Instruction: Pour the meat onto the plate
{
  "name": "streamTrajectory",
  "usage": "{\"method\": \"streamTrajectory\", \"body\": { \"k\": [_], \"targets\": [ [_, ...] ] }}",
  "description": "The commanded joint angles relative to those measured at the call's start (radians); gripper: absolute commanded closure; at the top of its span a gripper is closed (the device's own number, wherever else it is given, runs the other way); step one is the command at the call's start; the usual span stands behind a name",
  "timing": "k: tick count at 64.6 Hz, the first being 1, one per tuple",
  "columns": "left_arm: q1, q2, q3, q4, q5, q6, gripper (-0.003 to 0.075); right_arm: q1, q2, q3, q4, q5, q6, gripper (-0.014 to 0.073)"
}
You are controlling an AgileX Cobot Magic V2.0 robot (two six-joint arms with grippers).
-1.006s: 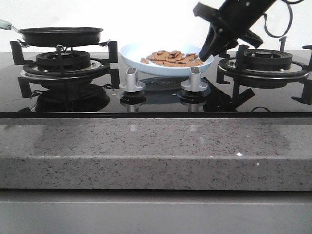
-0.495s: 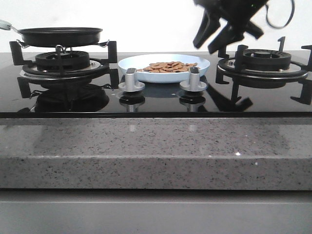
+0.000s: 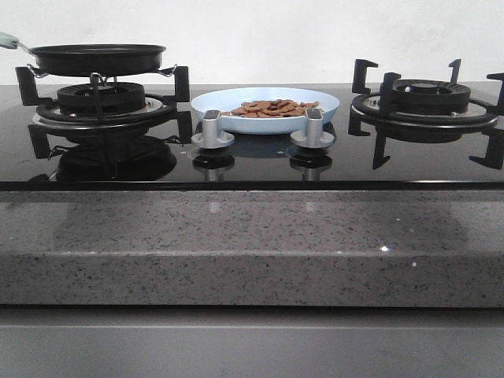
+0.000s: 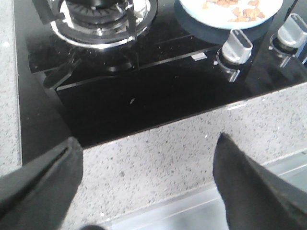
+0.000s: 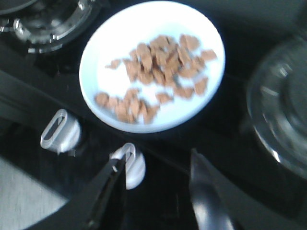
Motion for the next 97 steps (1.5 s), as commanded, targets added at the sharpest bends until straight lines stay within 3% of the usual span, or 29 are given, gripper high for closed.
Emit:
{"method": "streamTrajectory", "body": {
  "k": [1,21,47,54,73,83,97],
  "targets": [
    [-0.007,-0.001,-0.026,-0.008,-0.078,-0.009,0.0167,-0.002,-0.161,0.101,-0.001,-0.071,-0.001,0.0243],
    [-0.007,-0.001,-0.026,0.001,-0.078,-0.009,0.0167,-0.002,-0.564,0.479,-0.016,-0.059,0.013,0.0243],
    [-0.007,-0.001,-0.026,0.001,-0.078,-0.009,0.0181,-0.005,-0.827,0.701,-0.069,0.073,0.069,0.0243],
    [-0.007,-0.001,-0.026,-0.002,-0.078,-0.009,0.0265,-0.005,-0.842,0.714,-0.071,0.080,0.069,0.0284],
    [-0.007,-0.001,-0.026,-0.010,-0.076,-0.009,0.0617,-0.005,-0.843,0.714,-0.071,0.068,0.069,0.0721],
    [-0.007,-0.001,-0.026,-0.010,-0.077,-0.009,0.0742,-0.005,-0.843,0.714,-0.074,0.065,0.069,0.0713],
    [-0.007,-0.001,-0.026,-0.010,-0.077,-0.009,0.0741,-0.005,-0.843,0.714,-0.068,0.086,0.069,0.0713]
  ]
}}
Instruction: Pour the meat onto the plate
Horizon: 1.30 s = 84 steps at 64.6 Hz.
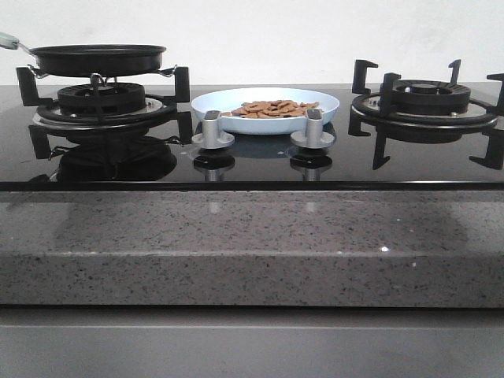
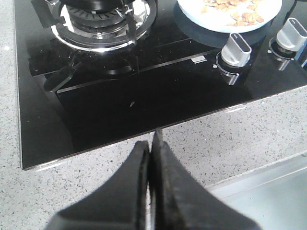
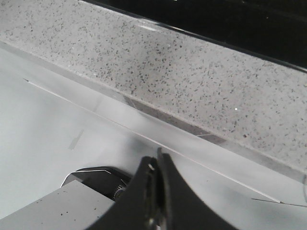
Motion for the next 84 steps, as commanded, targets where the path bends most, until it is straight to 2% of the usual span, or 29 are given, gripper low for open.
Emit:
{"method": "streamTrajectory", "body": {
  "k": [1,23,31,38,48,57,69,82,84],
  "targets": [
    [-0.007,-0.001,-0.026,-0.011,-0.073,-0.009,0.0741,-0.003,0.000,-0.027,0.018,-0.038,0.000,0.0713],
    [-0.007,-0.001,-0.024,-0.008,-0.076,-0.009,0.0741,-0.003,0.000,-0.027,0.018,-0.037,0.000,0.0713],
    [0.029,-0.046,0.007,0.039,-0.147,-0.009,0.0741,-0.003,0.000,-0.027,0.018,-0.036,0.000,0.0713],
    [0.107,-0.145,0.114,-0.025,-0.274,-0.009,0.0741,-0.003,0.000,-0.027,0.018,-0.033,0.000,0.0713],
    [0.196,-0.302,0.354,-0.085,-0.530,-0.009,0.0741,-0.003,0.000,-0.027,0.018,-0.032,0.000,0.0713],
    [0.244,-0.456,0.560,-0.122,-0.695,-0.009,0.0741,-0.003,0.000,-0.027,0.018,-0.032,0.000,0.0713],
    [0.267,-0.633,0.755,-0.122,-0.836,-0.009,0.0741,-0.003,0.000,-0.027,0.018,-0.032,0.000,0.0713],
    [0.281,-0.714,0.864,-0.122,-0.958,-0.009,0.0741,-0.003,0.000,-0.027,0.018,-0.032,0.000,0.0713],
    [0.281,-0.714,0.862,-0.122,-0.936,-0.009,0.0741,-0.003,0.000,-0.027,0.018,-0.031,0.000,0.0713]
  ]
}}
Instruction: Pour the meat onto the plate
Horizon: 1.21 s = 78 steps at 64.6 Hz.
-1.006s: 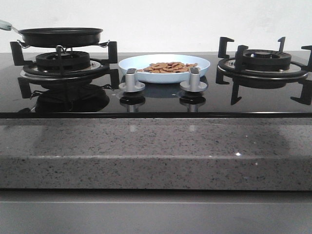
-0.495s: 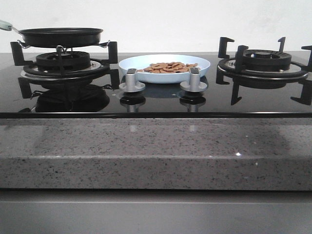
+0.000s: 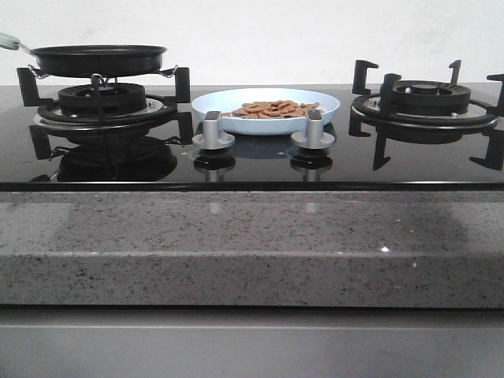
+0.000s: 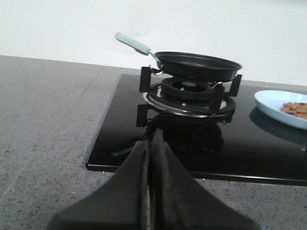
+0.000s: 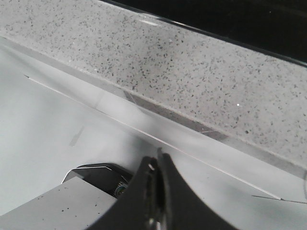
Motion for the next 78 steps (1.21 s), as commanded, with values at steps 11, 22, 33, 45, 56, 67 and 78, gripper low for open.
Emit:
{"method": "streamTrajectory", "body": {
  "k": [11,22,33,45,56,67,78],
  "targets": [
    [0.003,-0.018,0.005,0.000,-0.132,-0.009,0.0741,-0.003,0.002,-0.027,0.019,-0.041,0.000,0.0713],
    [0.003,-0.016,0.005,0.000,-0.127,-0.009,0.0741,-0.003,0.002,-0.027,0.019,-0.041,0.000,0.0713],
    [0.003,-0.016,0.005,0.000,-0.127,-0.009,0.0741,-0.003,0.002,-0.027,0.019,-0.041,0.000,0.0713],
    [0.003,-0.016,0.005,0.000,-0.127,-0.009,0.0741,-0.003,0.002,-0.027,0.019,-0.041,0.000,0.0713],
    [0.003,-0.016,0.005,0.000,-0.127,-0.009,0.0741,-0.003,0.002,-0.027,0.019,-0.041,0.000,0.0713],
    [0.003,-0.016,0.005,0.000,-0.127,-0.009,0.0741,-0.003,0.002,-0.027,0.019,-0.041,0.000,0.0713],
    [0.003,-0.016,0.005,0.000,-0.127,-0.009,0.0741,-0.026,-0.069,0.004,-0.048,-0.165,-0.016,0.0713]
  ]
}}
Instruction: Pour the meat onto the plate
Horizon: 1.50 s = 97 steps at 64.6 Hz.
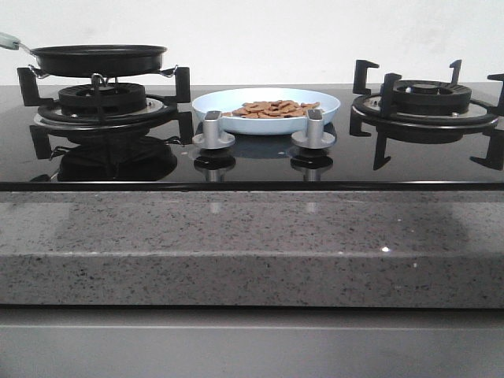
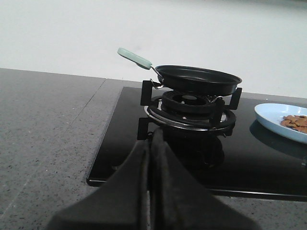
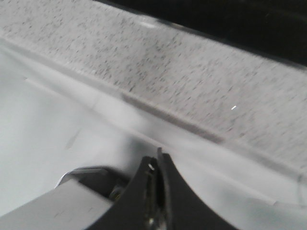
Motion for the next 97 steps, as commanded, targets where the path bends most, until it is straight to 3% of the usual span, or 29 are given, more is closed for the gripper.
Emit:
{"method": "streamTrajectory", "body": {
  "k": [1,9,21,32,51,88,97],
  "targets": [
    [0.001,-0.016,0.005,0.000,-0.086,-0.009,0.0741,-0.027,-0.051,0.004,-0.021,-0.151,-0.021,0.0713],
    [0.001,-0.016,0.005,0.000,-0.086,-0.009,0.0741,-0.095,-0.201,0.135,-0.041,-0.408,-0.037,0.0713],
    [0.001,-0.016,0.005,0.000,-0.086,-0.009,0.0741,-0.179,-0.388,0.342,-0.042,-0.661,-0.037,0.0713],
    [0.001,-0.016,0.005,0.000,-0.086,-0.009,0.0741,-0.225,-0.488,0.487,-0.032,-0.766,-0.037,0.0713],
    [0.001,-0.016,0.005,0.000,-0.086,-0.009,0.0741,-0.193,-0.571,0.665,-0.031,-0.965,-0.037,0.0713],
    [0.001,-0.016,0.005,0.000,-0.086,-0.009,0.0741,-0.187,-0.569,0.667,-0.032,-0.980,-0.036,0.0713],
    [0.001,-0.016,0.005,0.000,-0.086,-0.009,0.0741,-0.187,-0.569,0.667,-0.132,-1.041,0.077,0.0713]
  ]
}}
